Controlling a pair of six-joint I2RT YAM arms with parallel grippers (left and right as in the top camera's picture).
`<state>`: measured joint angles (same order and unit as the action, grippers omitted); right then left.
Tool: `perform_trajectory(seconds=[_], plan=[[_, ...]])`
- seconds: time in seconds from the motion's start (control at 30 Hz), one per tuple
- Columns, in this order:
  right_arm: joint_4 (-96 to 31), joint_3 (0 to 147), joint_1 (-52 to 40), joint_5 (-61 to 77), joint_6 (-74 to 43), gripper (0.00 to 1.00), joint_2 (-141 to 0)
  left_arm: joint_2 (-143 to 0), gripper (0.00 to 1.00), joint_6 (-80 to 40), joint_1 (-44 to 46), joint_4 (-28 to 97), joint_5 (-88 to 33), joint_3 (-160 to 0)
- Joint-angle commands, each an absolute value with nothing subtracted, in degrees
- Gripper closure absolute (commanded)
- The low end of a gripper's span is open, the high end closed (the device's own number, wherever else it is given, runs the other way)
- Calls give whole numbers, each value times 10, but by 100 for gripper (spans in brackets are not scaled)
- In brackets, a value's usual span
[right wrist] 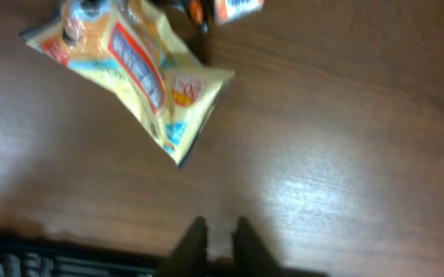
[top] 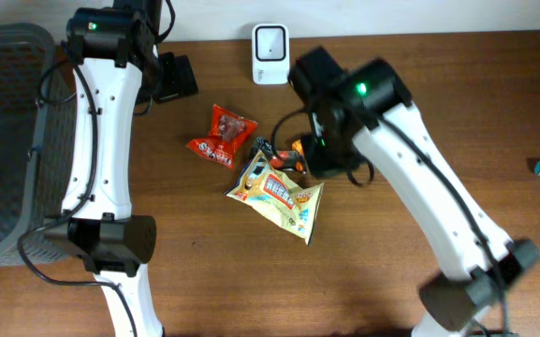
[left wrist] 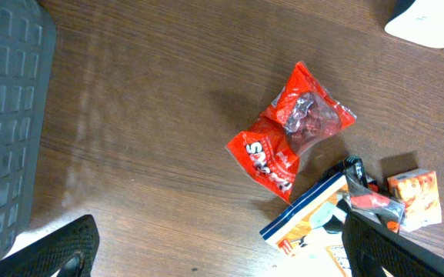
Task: Scan the item barcode
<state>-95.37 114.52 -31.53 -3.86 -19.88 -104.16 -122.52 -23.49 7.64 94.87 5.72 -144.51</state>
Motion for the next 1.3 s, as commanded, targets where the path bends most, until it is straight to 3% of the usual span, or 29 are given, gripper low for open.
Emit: perform_trajectory(seconds=[0.0, 0.03, 0.07, 0.13, 0.17, 0.23, 0.27, 0.37, 0.43, 0.5, 0.57, 0.6, 0.63, 0.87, 1.13, 1.27], plan=[[-895, 1028, -320, -52, -241, 50, -992, -1216, 1, -240, 78, 948, 45, -1445], [-860, 997, -320, -34, -241, 27, -985, -1216, 1, -240, 78, 948, 18, -1445], [-826, 969, -320, -17, -241, 15, -984, -1216, 1, -240, 78, 948, -10, -1445], [-760, 918, -320, 10, -241, 12, -989, -1216, 1, -240, 78, 948, -27, -1445], [-721, 891, -320, 19, -241, 16, -992, -1216, 1, -240, 78, 951, -40, -1445], [-645, 841, -317, 52, -246, 53, -1001, -1217, 1, -223, 79, 953, -102, -1445], [-619, 824, -314, 74, -245, 63, -1004, -1219, 0, -198, 81, 954, -127, -1445], [-555, 774, -285, 151, -245, 80, -1009, -1221, 65, -142, 105, 967, -126, -1427], [-548, 761, -268, 159, -245, 94, -1009, -1221, 77, -142, 126, 966, -122, -1404], [-553, 756, -253, 159, -245, 96, -1009, -1221, 77, -142, 146, 961, -123, -1381], [-562, 756, -234, 159, -245, 96, -1009, -1221, 67, -142, 168, 944, -122, -1369], [-568, 756, -228, 159, -245, 96, -1009, -1221, 79, -143, 174, 935, -123, -1369], [-573, 755, -224, 159, -245, 96, -1009, -1222, 98, -142, 181, 935, -123, -1368], [-553, 714, -233, 217, -243, 96, -1009, -1223, 100, -131, 224, 939, -112, -1249], [-450, 643, -232, 238, -271, 96, -1009, -1223, 100, -131, 229, 734, -219, -1020], [-401, 614, -231, 237, -275, 96, -1009, -1223, 100, -152, 228, 600, -203, -919]])
